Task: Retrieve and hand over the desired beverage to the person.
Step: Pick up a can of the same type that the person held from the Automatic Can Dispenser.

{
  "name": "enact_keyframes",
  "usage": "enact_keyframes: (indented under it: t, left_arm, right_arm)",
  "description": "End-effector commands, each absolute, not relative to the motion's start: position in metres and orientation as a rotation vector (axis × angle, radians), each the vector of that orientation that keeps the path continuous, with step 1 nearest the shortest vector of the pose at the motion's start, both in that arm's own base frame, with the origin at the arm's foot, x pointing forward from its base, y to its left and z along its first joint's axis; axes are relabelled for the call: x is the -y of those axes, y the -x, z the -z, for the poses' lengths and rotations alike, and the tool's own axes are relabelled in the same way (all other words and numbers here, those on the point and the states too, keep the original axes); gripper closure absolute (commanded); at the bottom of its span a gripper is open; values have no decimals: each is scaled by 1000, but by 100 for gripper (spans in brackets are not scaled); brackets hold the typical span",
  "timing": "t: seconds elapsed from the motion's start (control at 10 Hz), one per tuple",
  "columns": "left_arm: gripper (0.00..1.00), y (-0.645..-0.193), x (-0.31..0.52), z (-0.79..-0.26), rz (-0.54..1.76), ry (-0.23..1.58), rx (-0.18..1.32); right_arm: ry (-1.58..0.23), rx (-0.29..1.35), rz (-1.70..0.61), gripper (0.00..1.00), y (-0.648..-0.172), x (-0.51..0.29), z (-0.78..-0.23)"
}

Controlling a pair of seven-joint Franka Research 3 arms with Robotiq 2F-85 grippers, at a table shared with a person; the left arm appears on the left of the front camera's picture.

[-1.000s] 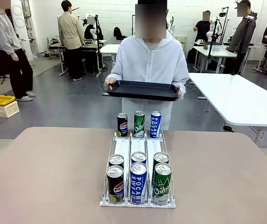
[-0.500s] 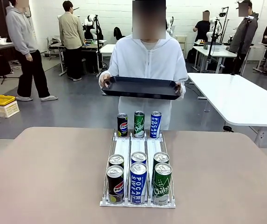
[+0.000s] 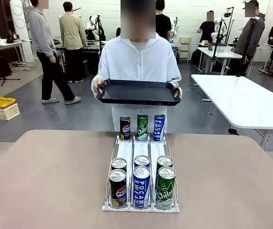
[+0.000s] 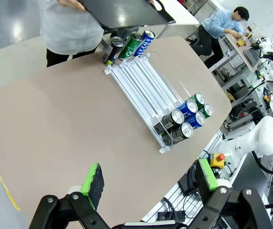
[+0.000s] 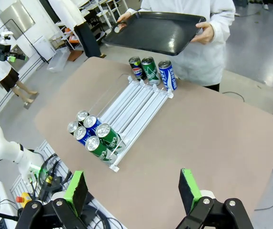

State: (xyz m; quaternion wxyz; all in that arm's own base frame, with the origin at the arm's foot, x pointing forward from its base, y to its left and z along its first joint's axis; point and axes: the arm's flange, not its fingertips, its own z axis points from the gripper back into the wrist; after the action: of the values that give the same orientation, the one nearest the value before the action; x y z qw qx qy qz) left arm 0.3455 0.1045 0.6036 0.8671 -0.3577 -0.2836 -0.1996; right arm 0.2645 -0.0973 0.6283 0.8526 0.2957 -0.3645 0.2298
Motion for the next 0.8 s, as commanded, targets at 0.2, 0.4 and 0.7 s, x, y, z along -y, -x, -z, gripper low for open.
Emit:
enact_keyframes:
  t: [0.2, 0.4, 0.7]
  left_arm:
    - [0, -347, -105, -603, 440, 758, 613]
    - [0, -347, -105, -603, 440, 758, 613]
    - [0, -347, -105, -603, 440, 758, 613]
  right_arm:
    - [-641, 774, -500, 0, -267, 97, -630]
    - [-641, 774, -500, 0, -267, 97, -630]
    - [-641, 774, -500, 0, -267, 97, -630]
